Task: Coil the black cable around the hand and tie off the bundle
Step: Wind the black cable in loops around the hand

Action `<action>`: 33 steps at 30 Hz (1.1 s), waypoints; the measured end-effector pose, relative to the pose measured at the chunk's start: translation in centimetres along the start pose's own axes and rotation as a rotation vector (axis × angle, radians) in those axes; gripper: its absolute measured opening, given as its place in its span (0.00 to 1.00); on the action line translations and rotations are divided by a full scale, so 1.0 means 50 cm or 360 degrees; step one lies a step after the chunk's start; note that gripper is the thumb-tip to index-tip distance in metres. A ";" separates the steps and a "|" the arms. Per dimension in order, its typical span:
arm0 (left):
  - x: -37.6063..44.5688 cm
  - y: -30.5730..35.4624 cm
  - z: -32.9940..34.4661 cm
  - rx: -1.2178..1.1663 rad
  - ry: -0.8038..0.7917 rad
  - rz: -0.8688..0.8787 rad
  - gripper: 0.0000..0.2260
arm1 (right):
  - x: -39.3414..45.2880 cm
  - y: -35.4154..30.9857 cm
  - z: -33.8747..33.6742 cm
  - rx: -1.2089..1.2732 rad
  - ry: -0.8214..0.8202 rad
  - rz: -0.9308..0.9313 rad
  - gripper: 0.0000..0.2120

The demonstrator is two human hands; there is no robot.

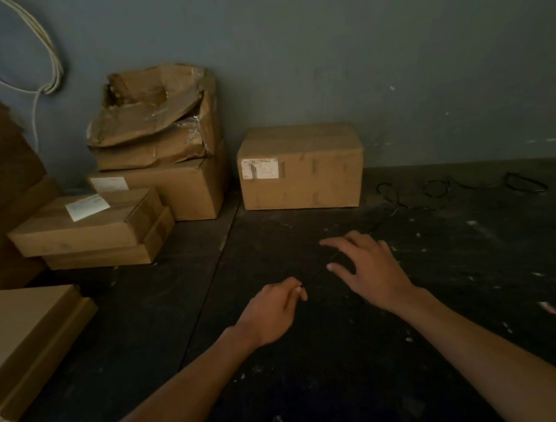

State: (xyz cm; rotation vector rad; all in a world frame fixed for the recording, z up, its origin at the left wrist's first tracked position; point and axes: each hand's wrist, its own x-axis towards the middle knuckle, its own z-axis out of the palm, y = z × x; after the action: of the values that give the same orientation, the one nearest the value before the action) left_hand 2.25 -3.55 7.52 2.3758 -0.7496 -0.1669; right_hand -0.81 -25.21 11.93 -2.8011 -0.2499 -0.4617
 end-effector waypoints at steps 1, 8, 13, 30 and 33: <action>0.005 0.008 -0.003 -0.0002 0.0009 0.0026 0.09 | 0.003 -0.002 -0.006 -0.0032 -0.0023 -0.0075 0.18; 0.019 0.041 -0.022 -0.0031 0.0063 0.0130 0.10 | 0.024 0.004 -0.044 0.0128 -0.0233 -0.0195 0.08; 0.010 0.040 -0.031 -0.0046 0.0022 0.0112 0.10 | 0.045 0.025 -0.084 0.0229 -0.0120 -0.0105 0.05; 0.022 0.240 -0.183 -0.1937 -0.0329 0.0349 0.16 | 0.071 0.067 -0.061 0.0670 0.0220 0.0091 0.07; 0.054 0.269 -0.226 -0.2030 -0.0288 0.0397 0.16 | 0.064 0.043 -0.044 0.0743 0.0116 0.0141 0.07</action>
State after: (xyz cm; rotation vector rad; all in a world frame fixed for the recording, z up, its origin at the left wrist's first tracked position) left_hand 1.45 -7.54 24.80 1.0603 -0.6928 -0.5603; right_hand 2.03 -27.52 14.47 -2.3255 -0.1876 -0.4204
